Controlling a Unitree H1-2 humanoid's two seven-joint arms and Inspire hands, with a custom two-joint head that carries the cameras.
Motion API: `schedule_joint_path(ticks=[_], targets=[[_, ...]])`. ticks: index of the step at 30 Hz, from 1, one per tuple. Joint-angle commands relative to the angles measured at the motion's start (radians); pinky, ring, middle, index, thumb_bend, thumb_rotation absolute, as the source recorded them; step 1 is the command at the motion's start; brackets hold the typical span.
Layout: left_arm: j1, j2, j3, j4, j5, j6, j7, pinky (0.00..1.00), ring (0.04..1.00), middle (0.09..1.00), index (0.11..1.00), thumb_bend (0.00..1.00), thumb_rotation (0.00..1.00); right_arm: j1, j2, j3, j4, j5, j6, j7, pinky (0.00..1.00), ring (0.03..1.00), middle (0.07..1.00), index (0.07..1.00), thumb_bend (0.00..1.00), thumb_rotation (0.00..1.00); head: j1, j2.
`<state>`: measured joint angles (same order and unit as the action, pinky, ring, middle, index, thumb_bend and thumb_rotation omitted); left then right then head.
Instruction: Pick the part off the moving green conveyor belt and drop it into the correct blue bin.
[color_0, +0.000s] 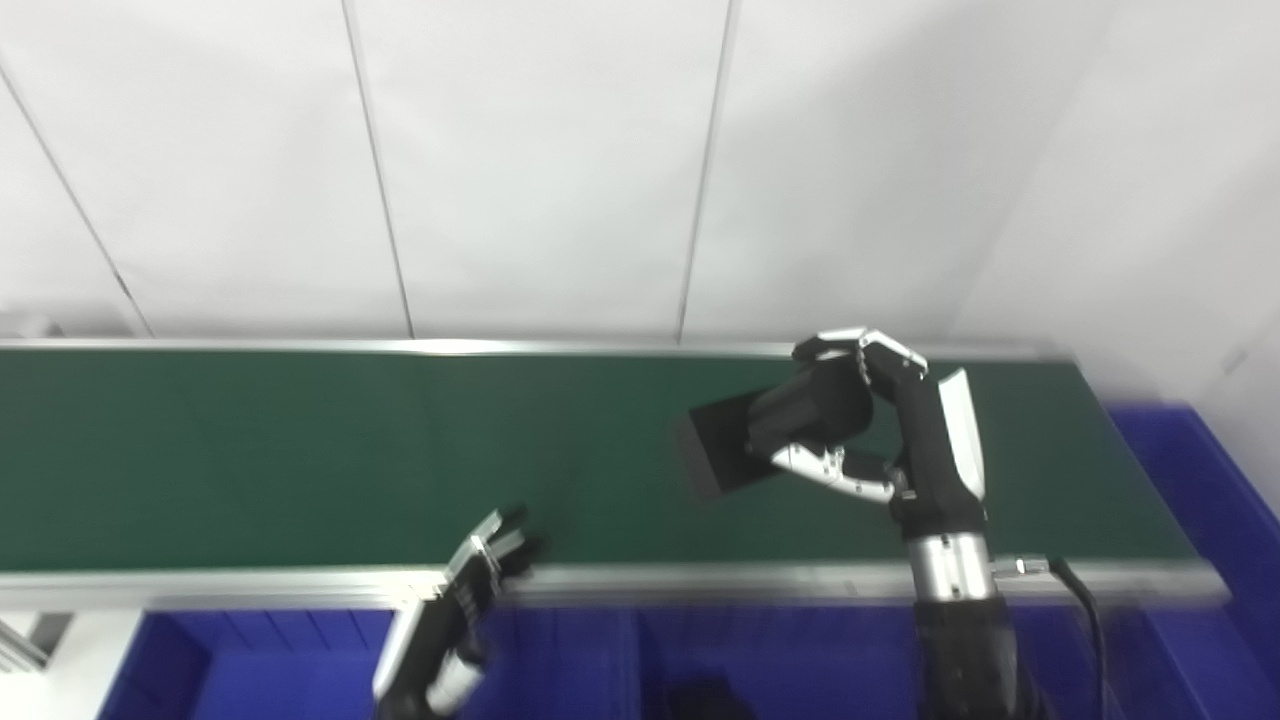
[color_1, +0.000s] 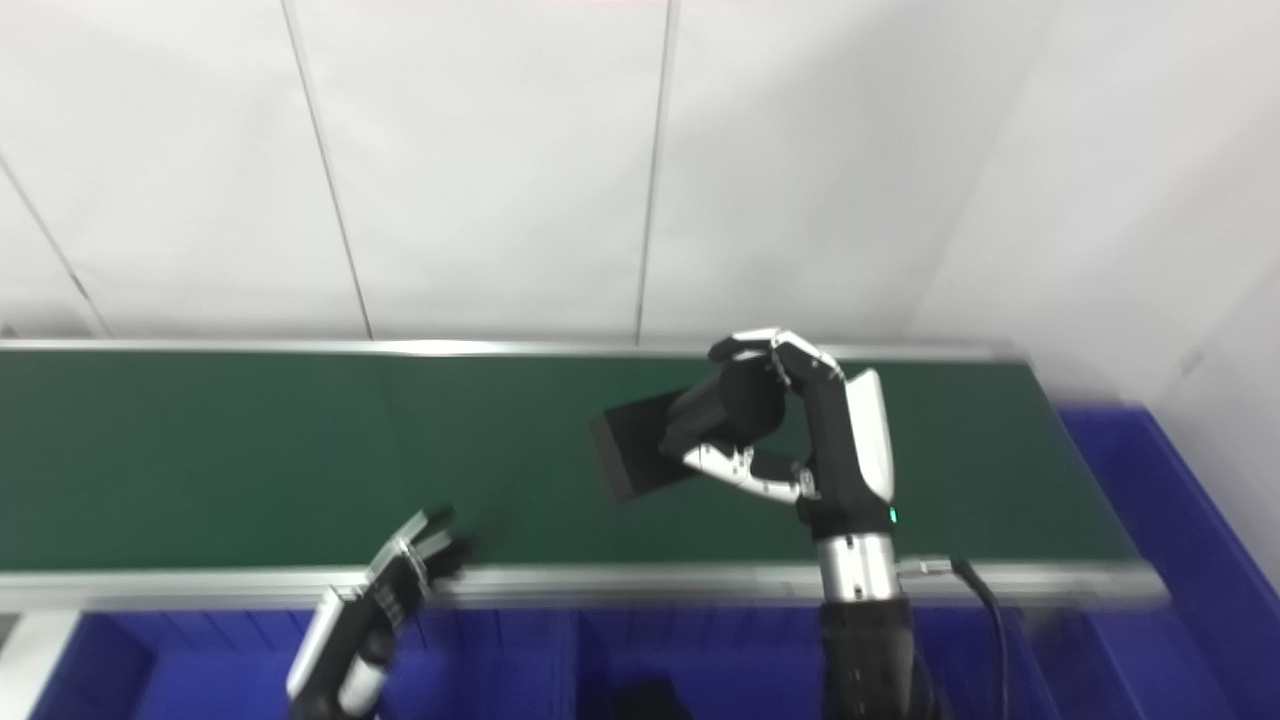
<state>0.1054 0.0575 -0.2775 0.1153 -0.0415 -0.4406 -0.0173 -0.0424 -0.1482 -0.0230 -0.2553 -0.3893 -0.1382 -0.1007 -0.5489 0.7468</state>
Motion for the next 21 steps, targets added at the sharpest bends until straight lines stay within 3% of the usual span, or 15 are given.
schedule_joint_path(ticks=[1, 4, 7, 12, 21], targets=[[-0.014, -0.015, 0.016, -0.057, -0.016, -0.029, -0.034, 0.81, 0.826, 0.784, 0.873, 0.95, 0.92, 0.007, -0.009, -0.017, -0.069, 0.002, 0.019, 0.006, 0.32, 0.399, 0.495, 0.564, 0.49, 0.0, -0.014, 0.014], [-0.018, -0.027, 0.037, -0.083, -0.039, -0.029, -0.06, 0.78, 0.811, 0.774, 0.871, 0.92, 0.89, 0.051, -0.015, -0.033, -0.09, 0.008, 0.038, 0.014, 0.32, 0.398, 0.485, 0.565, 0.49, 0.0, -0.018, 0.021], [-0.023, -0.038, 0.044, -0.107, -0.058, -0.027, -0.078, 0.78, 0.808, 0.767, 0.863, 0.91, 0.88, 0.102, -0.034, -0.067, -0.123, -0.01, 0.064, 0.017, 0.32, 0.4, 0.489, 0.561, 0.49, 0.0, -0.001, 0.061], [-0.025, -0.048, 0.062, -0.146, -0.032, -0.011, -0.07, 0.79, 0.803, 0.768, 0.859, 0.94, 0.89, 0.153, -0.052, -0.113, -0.158, 0.002, 0.093, 0.026, 0.33, 0.405, 0.492, 0.55, 0.49, 0.0, -0.042, 0.084], [-0.028, -0.044, 0.089, -0.194, -0.026, 0.033, -0.077, 0.8, 0.803, 0.773, 0.859, 0.96, 0.93, 0.193, -0.059, -0.121, -0.189, -0.071, 0.113, 0.036, 0.34, 0.409, 0.478, 0.546, 0.49, 0.0, -0.076, 0.111]])
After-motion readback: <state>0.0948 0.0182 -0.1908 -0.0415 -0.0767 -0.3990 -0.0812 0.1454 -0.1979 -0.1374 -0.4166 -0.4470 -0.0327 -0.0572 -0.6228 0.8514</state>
